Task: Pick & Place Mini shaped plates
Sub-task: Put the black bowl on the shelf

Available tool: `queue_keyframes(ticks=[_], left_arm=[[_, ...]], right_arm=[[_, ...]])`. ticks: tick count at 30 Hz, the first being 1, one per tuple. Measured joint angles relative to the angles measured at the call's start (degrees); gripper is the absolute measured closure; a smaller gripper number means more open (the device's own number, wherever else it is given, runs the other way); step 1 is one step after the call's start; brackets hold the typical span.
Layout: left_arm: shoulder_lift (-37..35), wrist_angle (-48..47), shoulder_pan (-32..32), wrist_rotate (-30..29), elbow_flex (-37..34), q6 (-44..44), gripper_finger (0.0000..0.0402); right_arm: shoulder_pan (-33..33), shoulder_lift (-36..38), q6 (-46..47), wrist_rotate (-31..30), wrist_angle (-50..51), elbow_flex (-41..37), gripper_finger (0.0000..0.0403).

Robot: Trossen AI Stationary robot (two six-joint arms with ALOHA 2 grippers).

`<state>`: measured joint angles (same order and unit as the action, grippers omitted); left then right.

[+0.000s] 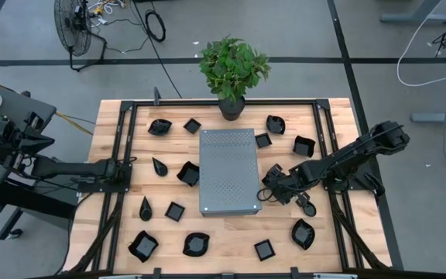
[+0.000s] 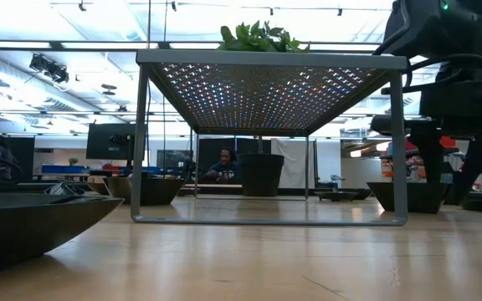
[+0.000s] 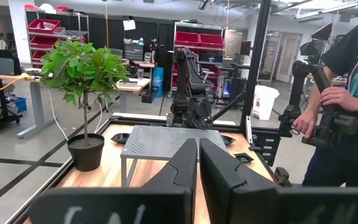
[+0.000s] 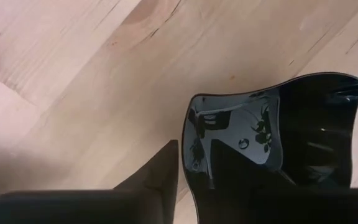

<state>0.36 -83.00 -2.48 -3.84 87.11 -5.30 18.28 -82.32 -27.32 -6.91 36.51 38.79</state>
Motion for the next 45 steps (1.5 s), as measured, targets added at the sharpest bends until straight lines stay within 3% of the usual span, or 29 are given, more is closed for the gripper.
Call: queue_keyframes(ticks=[9,24,38,45], left_arm=[[0.0,0.0,0.0,0.0,0.0,0.0,0.0378],[0.0,0.0,0.0,0.0,0.0,0.0,0.0378],[0.0,0.0,0.0,0.0,0.0,0.0,0.0378],[0.0,0.0,0.0,0.0,0.0,0.0,0.0378]], right_arm=[[0.0,0.0,-0.4,0.0,0.0,0.0,0.0359],[0.0,0.8,-0.4,-0.1,1.0,0.0,0.0397],[0.0,6.7,0.0,-0.1,4.2,0.0,0.0399],[0.0,9.4,5.0,-0.1,11.3,2.8,0.0399]])
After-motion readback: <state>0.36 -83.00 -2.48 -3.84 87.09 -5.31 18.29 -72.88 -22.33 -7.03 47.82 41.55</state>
